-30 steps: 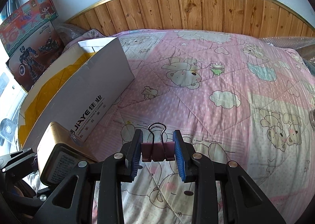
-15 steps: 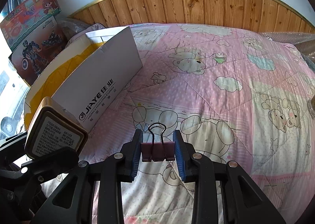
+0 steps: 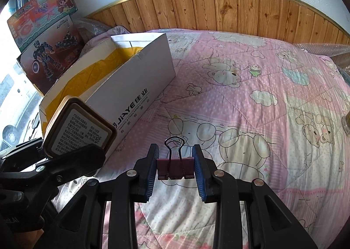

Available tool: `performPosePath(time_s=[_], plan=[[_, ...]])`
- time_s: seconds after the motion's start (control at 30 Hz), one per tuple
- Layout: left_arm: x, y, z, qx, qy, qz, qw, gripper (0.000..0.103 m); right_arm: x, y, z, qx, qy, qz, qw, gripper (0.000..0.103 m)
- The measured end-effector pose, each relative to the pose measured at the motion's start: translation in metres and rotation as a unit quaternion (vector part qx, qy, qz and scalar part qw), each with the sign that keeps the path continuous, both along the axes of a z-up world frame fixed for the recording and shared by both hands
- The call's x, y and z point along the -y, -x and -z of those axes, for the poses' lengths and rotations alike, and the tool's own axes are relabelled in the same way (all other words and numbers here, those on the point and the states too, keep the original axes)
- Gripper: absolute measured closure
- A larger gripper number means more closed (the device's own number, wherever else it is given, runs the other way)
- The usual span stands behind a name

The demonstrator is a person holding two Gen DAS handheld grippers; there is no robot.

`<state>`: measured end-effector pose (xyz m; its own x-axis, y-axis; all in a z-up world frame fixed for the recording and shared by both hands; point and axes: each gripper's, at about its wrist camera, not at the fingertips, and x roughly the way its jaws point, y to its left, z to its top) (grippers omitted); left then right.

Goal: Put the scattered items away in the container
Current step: 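Lift the gold tin and binder clip and carry them over the white box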

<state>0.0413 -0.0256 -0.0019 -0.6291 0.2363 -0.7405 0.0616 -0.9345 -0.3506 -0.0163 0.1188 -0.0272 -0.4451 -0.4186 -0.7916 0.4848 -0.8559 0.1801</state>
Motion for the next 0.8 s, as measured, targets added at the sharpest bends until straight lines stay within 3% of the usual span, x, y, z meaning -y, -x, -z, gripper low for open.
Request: performPosePath(time_s=[0.8], plan=[[0.057, -0.009, -0.019, -0.025, -0.059, -0.040, 0.9972, 0.051, 0.040, -0.011, -0.045, -0.016, 0.038, -0.033, 0.999, 0.070]])
